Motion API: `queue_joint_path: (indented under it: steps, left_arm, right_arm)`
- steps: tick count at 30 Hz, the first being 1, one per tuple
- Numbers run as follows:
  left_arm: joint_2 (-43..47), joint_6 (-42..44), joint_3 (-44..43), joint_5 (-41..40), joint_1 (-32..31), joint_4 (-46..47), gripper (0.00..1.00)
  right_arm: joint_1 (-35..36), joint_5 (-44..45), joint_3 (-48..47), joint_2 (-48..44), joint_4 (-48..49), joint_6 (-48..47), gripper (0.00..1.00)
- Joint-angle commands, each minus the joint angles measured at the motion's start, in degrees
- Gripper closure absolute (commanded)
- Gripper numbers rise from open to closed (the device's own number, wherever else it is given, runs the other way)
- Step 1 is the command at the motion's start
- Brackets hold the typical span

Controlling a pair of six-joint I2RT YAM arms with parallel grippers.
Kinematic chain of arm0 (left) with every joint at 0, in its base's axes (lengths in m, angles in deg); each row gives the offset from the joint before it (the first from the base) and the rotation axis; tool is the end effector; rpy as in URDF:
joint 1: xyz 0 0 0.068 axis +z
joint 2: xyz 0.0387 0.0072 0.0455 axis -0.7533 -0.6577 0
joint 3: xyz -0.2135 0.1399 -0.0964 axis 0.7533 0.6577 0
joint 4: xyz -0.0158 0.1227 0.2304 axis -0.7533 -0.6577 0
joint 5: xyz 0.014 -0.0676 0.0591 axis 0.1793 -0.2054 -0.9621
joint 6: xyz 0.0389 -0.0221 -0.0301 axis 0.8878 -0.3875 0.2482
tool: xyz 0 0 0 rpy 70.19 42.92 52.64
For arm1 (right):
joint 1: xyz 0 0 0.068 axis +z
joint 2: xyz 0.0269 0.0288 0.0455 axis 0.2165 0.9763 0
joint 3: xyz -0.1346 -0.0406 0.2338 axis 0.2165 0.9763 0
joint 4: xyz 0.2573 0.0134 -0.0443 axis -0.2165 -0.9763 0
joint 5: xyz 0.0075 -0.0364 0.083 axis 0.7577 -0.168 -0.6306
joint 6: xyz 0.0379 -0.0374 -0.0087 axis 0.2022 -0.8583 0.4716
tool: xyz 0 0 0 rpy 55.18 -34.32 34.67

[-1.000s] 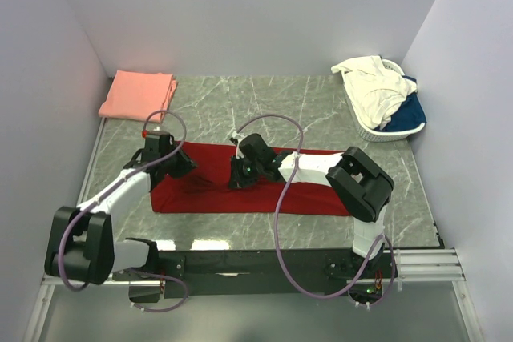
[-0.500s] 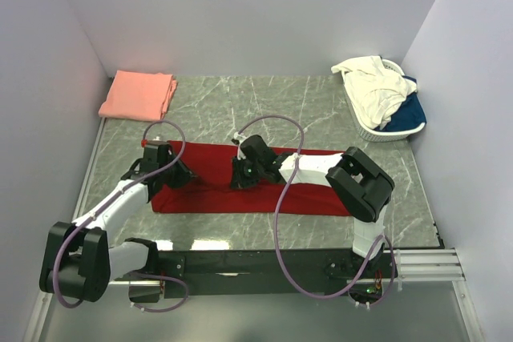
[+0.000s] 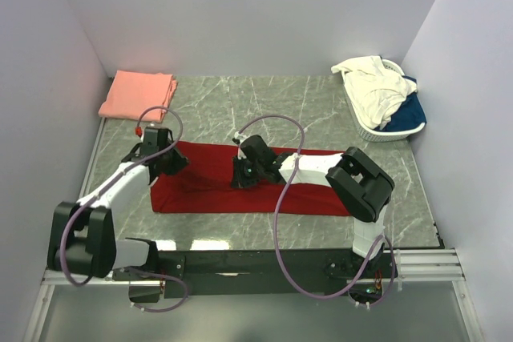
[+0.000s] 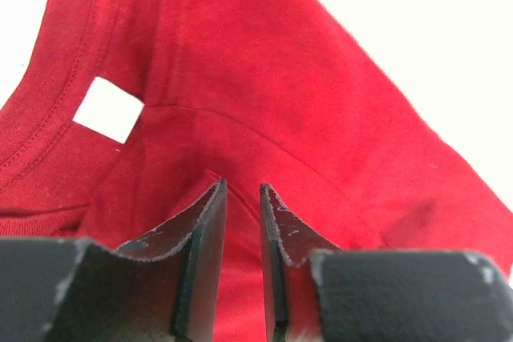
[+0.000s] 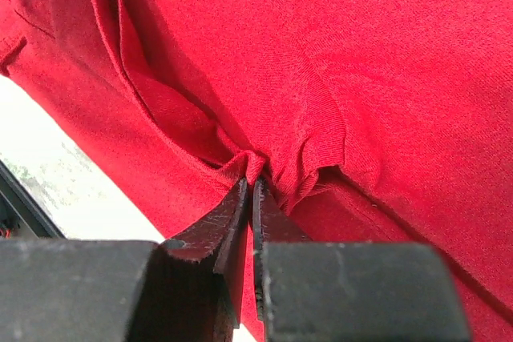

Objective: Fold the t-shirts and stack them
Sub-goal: Fold the tshirt

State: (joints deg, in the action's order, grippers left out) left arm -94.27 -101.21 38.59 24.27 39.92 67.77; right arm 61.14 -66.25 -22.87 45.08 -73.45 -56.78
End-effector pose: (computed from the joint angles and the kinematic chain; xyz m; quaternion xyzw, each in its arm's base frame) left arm 0.2495 -0.0392 0.2014 -0.3229 0.8801 -0.1678 0.3049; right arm 0.2509 0.2978 0.1541 -0.2044 0.8946 0.3242 0.2298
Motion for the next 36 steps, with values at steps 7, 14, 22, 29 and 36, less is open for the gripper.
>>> queue_joint_path:
  steps: [7, 14, 22, 29, 36]
  left_arm:
    - [-6.94, 0.06, -0.34, -0.69, 0.25, 4.03, 0.74]
    - [-6.6, 0.23, 2.04, 0.97, 0.25, 5.44, 0.78]
    - [-3.26, 0.41, 5.46, 2.03, 0.25, 5.88, 0.89]
    - [-0.01, 1.55, 6.35, 5.63, 0.25, 6.23, 0.99]
    - [2.19, 2.87, 6.96, 7.92, 0.16, 5.44, 0.99]
  right_arm:
    - [0.14, 1.98, 0.76, -0.08, 1.05, -1.11, 0.91]
    - [0.05, 1.98, 0.68, -0.34, 1.05, -0.85, 0.91]
    - [-0.13, 3.91, 1.55, -3.68, 0.96, 0.47, 0.89]
    - [-0.48, 3.48, 2.17, -5.0, 1.49, 1.26, 0.8]
    - [-0.48, 3.3, 1.82, -5.7, 1.4, 1.7, 0.63]
